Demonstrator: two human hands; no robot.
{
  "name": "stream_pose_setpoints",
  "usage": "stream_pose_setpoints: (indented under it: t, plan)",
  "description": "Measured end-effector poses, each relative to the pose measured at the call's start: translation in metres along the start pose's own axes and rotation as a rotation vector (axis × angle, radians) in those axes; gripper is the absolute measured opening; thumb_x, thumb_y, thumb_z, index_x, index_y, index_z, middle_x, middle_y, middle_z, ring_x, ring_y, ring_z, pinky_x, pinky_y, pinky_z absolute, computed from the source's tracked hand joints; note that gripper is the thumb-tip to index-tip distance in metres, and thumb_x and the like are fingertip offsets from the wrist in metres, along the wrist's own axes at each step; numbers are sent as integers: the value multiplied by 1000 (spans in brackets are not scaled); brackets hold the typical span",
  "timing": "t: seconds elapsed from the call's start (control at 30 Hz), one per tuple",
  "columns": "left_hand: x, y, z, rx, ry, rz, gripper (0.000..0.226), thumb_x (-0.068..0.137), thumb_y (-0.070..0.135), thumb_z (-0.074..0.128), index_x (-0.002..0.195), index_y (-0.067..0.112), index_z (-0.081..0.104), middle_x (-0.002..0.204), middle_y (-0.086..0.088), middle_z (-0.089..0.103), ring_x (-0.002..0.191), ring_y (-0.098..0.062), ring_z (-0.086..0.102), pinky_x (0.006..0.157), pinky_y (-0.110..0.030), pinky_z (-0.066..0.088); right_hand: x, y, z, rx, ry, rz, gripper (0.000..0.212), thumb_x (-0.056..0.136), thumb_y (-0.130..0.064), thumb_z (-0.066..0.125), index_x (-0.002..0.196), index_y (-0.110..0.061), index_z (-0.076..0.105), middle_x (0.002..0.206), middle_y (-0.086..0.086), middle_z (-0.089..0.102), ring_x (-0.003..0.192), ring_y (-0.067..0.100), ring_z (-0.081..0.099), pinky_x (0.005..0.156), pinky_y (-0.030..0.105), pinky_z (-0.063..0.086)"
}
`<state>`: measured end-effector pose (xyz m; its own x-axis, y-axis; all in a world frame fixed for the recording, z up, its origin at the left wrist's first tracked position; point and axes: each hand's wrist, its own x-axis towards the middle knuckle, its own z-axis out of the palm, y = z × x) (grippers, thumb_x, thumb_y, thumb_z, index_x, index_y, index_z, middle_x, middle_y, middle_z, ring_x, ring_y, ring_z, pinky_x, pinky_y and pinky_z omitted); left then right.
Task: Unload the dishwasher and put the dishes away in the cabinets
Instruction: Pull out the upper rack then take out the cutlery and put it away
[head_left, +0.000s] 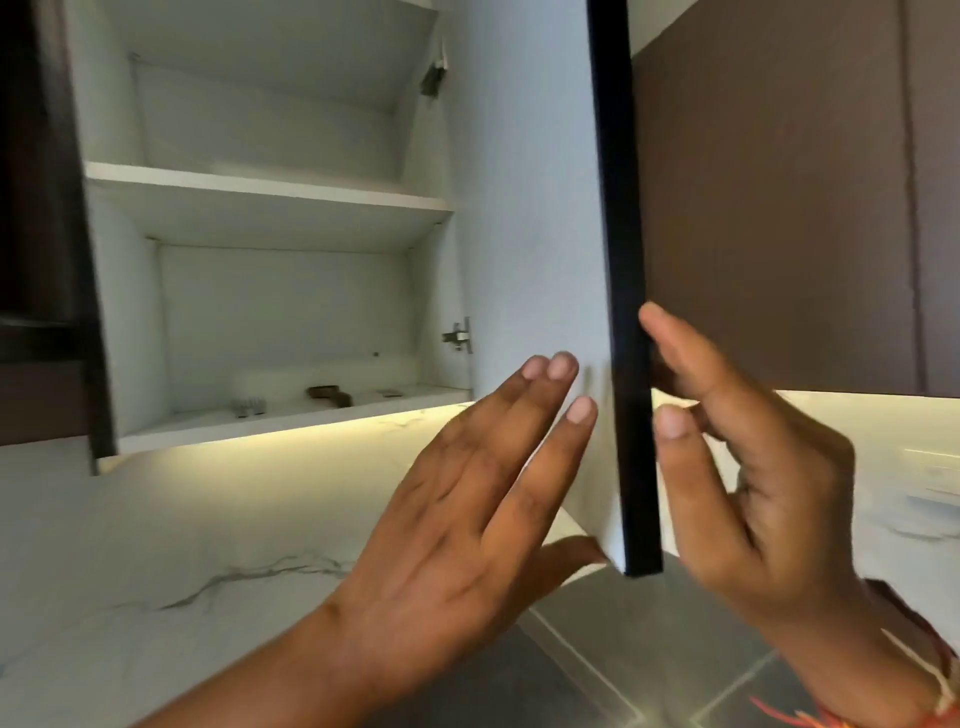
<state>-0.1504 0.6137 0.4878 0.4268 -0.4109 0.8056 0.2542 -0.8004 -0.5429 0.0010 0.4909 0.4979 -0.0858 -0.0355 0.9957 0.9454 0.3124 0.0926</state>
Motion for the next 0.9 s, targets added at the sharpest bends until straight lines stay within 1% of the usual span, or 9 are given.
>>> stream_pose_setpoints:
  t: [0.1,0.2,0.3,0.4,0.57,0.67,0.73,0.8,0.9]
  plan:
    - [-33,-21,-30,123,22,-4,81,89,39,71,146,6,23,157,-15,24,145,-28,30,114,-40,33,0,-12,44,174,-102,-83,46,95,-15,48,139,-3,46,142,2,53,128,6,54,101,19,43]
    - [-64,-44,-54,282,0,-48,79,88,40,71,147,10,28,156,-12,27,144,-29,32,114,-42,33,0,-21,98,324,-216,-119,50,97,-20,49,144,-4,42,152,3,43,139,14,43,109,32,42]
    - [-95,-73,-73,396,-65,-111,82,90,40,69,150,8,24,161,-11,18,146,-32,26,118,-42,26,-3,-30,156,378,-334,-158,58,99,-33,48,150,-8,34,161,2,29,148,18,29,115,44,36]
    - [-130,-105,-90,444,-134,-211,84,92,42,63,153,8,15,163,-10,7,148,-33,20,119,-45,25,-4,-40,214,302,-420,-228,67,101,-46,42,157,-17,20,166,-1,13,152,19,13,118,53,28]
    - [-175,-152,-102,568,-165,-367,85,91,49,57,152,4,18,162,-11,13,148,-28,22,119,-41,27,-4,-58,294,138,-484,-284,70,101,-56,34,159,-25,8,166,-5,-1,153,16,-2,121,53,15]
    - [-196,-183,-100,588,-196,-440,88,89,50,60,152,3,20,161,-13,15,147,-28,25,114,-43,35,-3,-67,332,65,-517,-277,71,101,-61,26,159,-27,3,166,-6,-4,153,16,-4,121,53,16]
    - [-209,-201,-97,609,-242,-494,86,91,52,56,152,2,20,161,-13,14,148,-27,23,114,-43,36,-2,-70,355,23,-552,-275,72,100,-62,24,159,-28,1,166,-5,-6,153,16,-5,121,53,17]
    - [-220,-218,-93,637,-298,-548,83,94,55,47,152,1,22,161,-15,16,149,-25,18,116,-43,32,0,-70,376,-20,-587,-280,73,100,-63,25,159,-27,0,166,-5,-8,153,17,-6,121,53,17]
    - [-233,-243,-88,699,-414,-624,86,95,63,34,154,3,17,163,-12,8,151,-23,8,119,-39,21,3,-72,406,-83,-642,-275,76,99,-63,29,158,-27,-2,166,-5,-10,152,19,-7,120,53,17]
